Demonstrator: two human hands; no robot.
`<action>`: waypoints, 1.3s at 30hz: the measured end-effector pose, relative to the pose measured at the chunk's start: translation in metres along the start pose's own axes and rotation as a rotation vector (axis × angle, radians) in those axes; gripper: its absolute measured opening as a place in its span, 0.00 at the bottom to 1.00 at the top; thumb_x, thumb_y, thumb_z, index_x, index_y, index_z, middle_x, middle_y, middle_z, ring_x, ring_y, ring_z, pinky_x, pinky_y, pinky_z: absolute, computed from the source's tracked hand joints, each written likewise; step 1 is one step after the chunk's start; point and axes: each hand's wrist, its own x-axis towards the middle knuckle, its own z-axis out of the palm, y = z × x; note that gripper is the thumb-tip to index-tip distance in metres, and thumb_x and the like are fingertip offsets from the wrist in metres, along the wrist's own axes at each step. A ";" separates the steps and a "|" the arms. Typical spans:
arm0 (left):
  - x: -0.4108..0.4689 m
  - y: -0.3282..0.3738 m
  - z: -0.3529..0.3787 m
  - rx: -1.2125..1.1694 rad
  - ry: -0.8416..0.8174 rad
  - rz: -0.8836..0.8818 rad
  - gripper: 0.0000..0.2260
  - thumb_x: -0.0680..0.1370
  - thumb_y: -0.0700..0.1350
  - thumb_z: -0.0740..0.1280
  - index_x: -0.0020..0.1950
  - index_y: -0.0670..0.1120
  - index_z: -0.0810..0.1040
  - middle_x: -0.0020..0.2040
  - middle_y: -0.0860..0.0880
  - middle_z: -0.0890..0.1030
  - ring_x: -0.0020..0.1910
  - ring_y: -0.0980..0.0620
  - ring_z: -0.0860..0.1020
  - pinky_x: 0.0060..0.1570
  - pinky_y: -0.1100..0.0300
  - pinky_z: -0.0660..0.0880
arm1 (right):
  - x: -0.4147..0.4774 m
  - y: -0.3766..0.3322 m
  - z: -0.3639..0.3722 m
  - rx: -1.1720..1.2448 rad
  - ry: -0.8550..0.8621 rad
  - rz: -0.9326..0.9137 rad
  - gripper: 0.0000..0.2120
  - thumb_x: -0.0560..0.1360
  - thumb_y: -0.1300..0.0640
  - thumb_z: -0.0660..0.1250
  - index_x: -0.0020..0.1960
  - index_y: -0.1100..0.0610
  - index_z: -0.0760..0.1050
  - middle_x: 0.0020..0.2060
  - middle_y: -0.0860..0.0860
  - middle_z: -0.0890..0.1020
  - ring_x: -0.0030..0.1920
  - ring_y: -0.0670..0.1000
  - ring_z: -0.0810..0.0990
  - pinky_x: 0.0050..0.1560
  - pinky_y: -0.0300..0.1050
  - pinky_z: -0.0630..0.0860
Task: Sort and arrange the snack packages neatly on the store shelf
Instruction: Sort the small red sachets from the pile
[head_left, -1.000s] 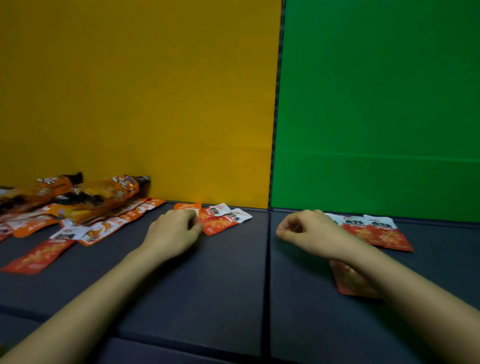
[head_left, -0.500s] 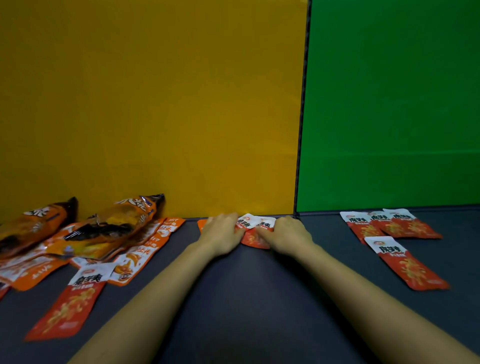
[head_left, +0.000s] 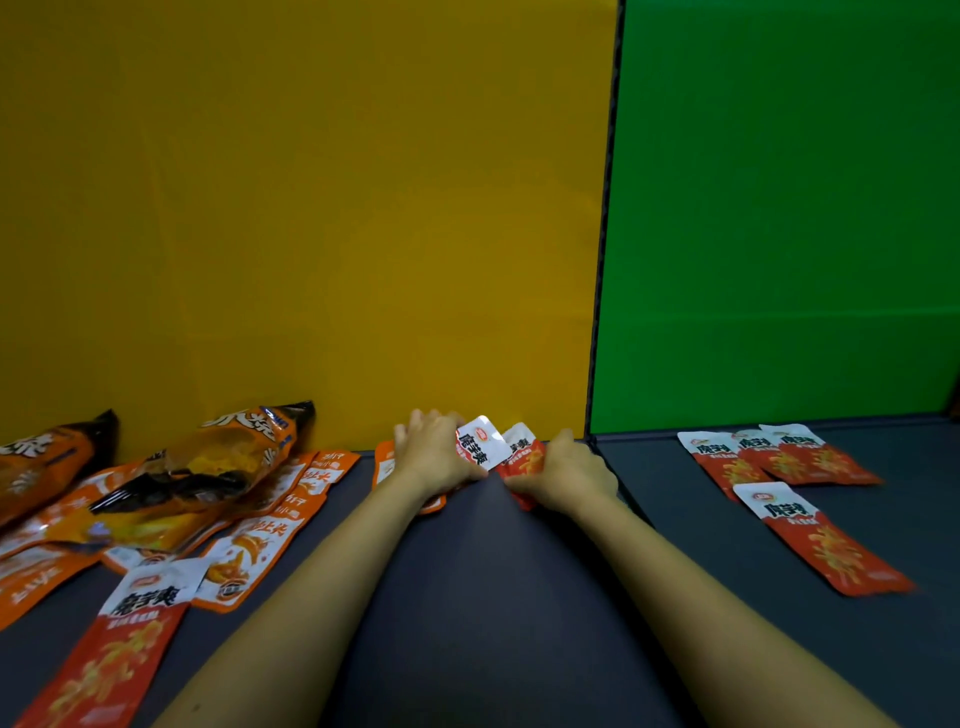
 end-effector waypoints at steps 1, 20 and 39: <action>0.000 0.000 -0.001 -0.015 0.038 0.001 0.28 0.68 0.55 0.73 0.65 0.48 0.71 0.63 0.47 0.73 0.65 0.46 0.65 0.60 0.55 0.60 | 0.000 0.001 -0.001 0.005 0.009 -0.008 0.32 0.70 0.42 0.69 0.64 0.60 0.63 0.64 0.57 0.73 0.65 0.59 0.72 0.58 0.49 0.71; -0.007 0.026 -0.043 -0.925 0.361 0.134 0.06 0.78 0.42 0.64 0.50 0.44 0.68 0.46 0.43 0.79 0.39 0.49 0.78 0.35 0.59 0.72 | -0.022 0.040 -0.054 0.620 0.195 -0.094 0.09 0.77 0.54 0.62 0.54 0.59 0.71 0.52 0.55 0.79 0.54 0.55 0.77 0.53 0.48 0.71; -0.093 0.284 0.015 -1.064 -0.285 -0.011 0.05 0.78 0.39 0.65 0.50 0.41 0.69 0.34 0.47 0.78 0.20 0.62 0.74 0.20 0.70 0.69 | -0.051 0.289 -0.203 0.769 0.019 -0.029 0.08 0.76 0.62 0.65 0.41 0.55 0.69 0.33 0.51 0.78 0.28 0.43 0.75 0.31 0.35 0.69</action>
